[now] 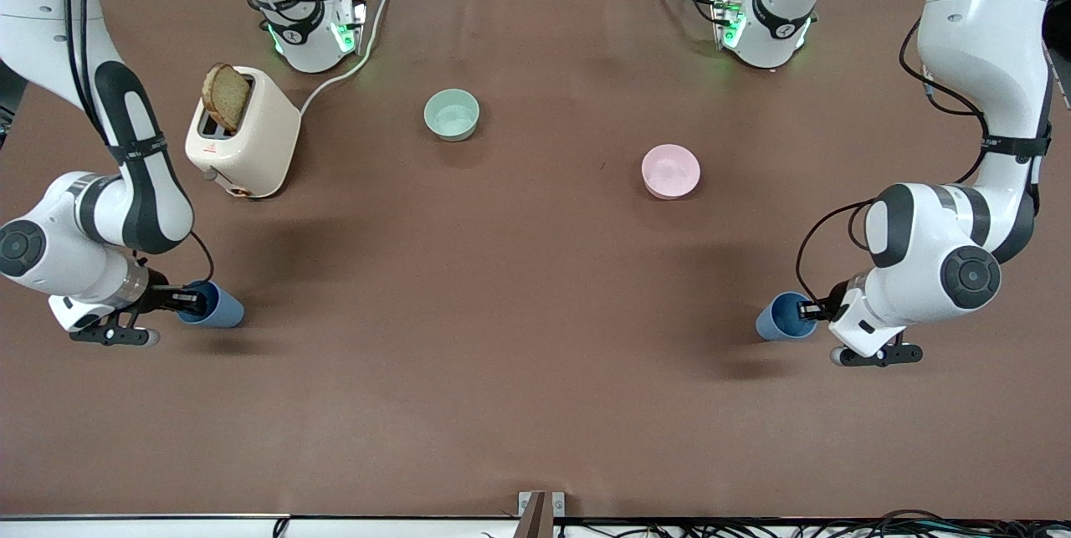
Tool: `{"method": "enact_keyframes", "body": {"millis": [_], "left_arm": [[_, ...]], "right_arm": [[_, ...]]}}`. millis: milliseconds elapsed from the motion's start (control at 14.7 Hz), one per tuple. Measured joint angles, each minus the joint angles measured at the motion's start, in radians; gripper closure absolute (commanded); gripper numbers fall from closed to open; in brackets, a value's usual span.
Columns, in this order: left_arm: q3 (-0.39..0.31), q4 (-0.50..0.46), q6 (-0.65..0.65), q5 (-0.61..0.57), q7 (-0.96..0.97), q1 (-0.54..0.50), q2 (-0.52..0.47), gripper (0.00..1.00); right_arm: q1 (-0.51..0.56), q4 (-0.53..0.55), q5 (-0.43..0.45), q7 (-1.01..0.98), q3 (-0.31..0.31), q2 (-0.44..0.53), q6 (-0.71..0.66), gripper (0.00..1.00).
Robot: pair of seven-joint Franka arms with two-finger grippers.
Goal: Stack blue cups with both arms
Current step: 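Close both grippers around the rims of the two blue cups, then carry the blue cup with the left gripper to the table center, set down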
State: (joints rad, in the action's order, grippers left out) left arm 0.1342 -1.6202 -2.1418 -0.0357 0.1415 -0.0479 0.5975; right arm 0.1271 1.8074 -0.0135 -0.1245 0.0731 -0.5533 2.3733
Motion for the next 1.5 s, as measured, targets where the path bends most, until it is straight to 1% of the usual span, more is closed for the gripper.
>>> {"method": "enact_keyframes", "body": {"millis": [136, 204, 476, 681, 817, 953, 1089, 1225, 1361, 1497], "left_arm": [[0.000, 0.001, 0.000, 0.000, 0.002, 0.000, 0.002, 0.97], [0.000, 0.001, 0.000, 0.000, 0.004, 0.000, 0.002, 0.99], [0.003, 0.015, 0.000, 0.000, 0.006, 0.001, 0.002, 1.00], [0.005, 0.045, 0.000, 0.000, 0.006, 0.001, -0.003, 1.00], [0.013, 0.061, 0.015, 0.000, 0.006, 0.002, -0.030, 1.00], [0.038, 0.069, 0.053, 0.000, 0.016, 0.013, -0.079, 1.00], [0.067, 0.070, 0.095, 0.000, 0.088, 0.052, -0.134, 1.00], [0.084, 0.070, 0.115, 0.000, 0.223, 0.130, -0.168, 1.00], [0.087, 0.072, 0.116, -0.001, 0.366, 0.226, -0.176, 1.00], [0.087, 0.074, 0.116, -0.028, 0.498, 0.312, -0.171, 1.00]], "right_arm": [[0.000, 0.000, -0.001, 0.000, 0.000, 0.000, 0.000, 0.99], [0.000, -0.003, -0.004, 0.000, -0.001, 0.001, -0.001, 0.99], [0.000, -0.010, -0.004, 0.000, -0.001, 0.002, -0.021, 0.99], [0.000, -0.053, -0.004, 0.000, -0.001, 0.002, -0.084, 0.99], [-0.001, -0.092, -0.004, 0.000, -0.001, 0.003, -0.119, 0.99], [-0.002, -0.116, -0.004, 0.000, -0.001, 0.003, -0.136, 0.99], [-0.002, -0.124, -0.004, 0.000, -0.001, 0.004, -0.146, 0.99], [-0.003, -0.129, -0.004, 0.000, -0.001, 0.008, -0.146, 0.99], [-0.003, -0.137, -0.004, 0.000, -0.001, 0.030, -0.149, 0.99], [-0.007, -0.142, -0.004, 0.000, -0.002, 0.069, -0.178, 0.99]]}}
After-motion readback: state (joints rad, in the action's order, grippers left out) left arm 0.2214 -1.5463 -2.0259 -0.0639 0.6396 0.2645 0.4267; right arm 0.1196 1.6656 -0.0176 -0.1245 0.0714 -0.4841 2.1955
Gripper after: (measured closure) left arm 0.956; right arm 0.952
